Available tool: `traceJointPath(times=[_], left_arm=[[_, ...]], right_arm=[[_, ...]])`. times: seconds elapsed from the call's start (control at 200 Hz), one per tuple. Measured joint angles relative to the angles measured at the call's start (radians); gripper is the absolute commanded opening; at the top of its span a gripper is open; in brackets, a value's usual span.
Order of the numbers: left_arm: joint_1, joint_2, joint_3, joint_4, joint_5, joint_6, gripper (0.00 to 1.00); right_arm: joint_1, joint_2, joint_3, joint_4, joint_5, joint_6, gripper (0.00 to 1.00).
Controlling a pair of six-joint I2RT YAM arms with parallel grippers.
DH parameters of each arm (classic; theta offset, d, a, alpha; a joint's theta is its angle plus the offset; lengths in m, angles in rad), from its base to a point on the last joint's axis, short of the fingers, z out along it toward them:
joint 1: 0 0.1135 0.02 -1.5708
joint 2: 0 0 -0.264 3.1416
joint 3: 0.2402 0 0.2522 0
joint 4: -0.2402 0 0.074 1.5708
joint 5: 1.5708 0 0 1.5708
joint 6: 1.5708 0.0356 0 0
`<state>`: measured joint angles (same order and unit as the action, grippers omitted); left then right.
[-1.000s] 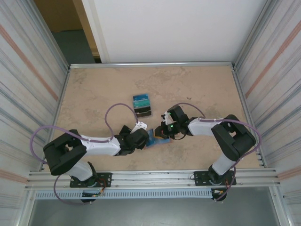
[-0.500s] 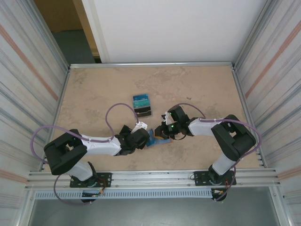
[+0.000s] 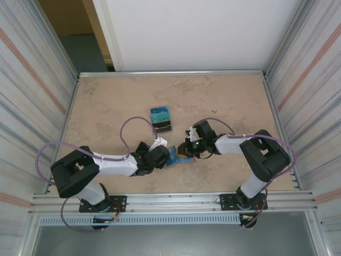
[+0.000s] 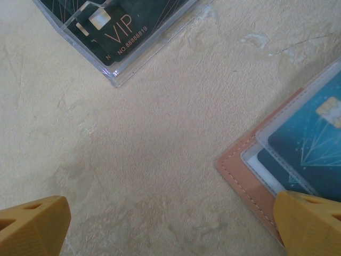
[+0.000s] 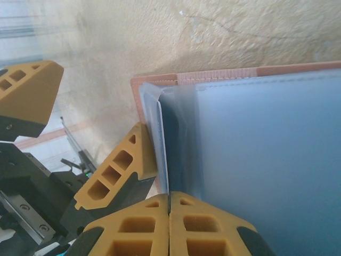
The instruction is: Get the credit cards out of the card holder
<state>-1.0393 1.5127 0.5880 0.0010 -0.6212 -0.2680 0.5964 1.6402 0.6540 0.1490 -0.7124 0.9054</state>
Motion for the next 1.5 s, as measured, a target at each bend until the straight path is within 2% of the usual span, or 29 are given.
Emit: traceJointPath(times=[0.687,1.032,1.498], left_arm=[[0.023,-0.002,0.017,0.011,0.004,0.061,0.99],[0.051,-0.053,0.07,0.015,0.09,0.064,0.99],[0.052,0.053,0.093,0.025,0.15,0.084,0.99]], right_arm=[[-0.021,0.045,0.005,-0.036,-0.012,-0.067,0.07],[-0.018,0.061,0.018,-0.035,-0.021,-0.076,0.07],[-0.018,0.074,0.018,-0.016,-0.023,-0.076,0.05]])
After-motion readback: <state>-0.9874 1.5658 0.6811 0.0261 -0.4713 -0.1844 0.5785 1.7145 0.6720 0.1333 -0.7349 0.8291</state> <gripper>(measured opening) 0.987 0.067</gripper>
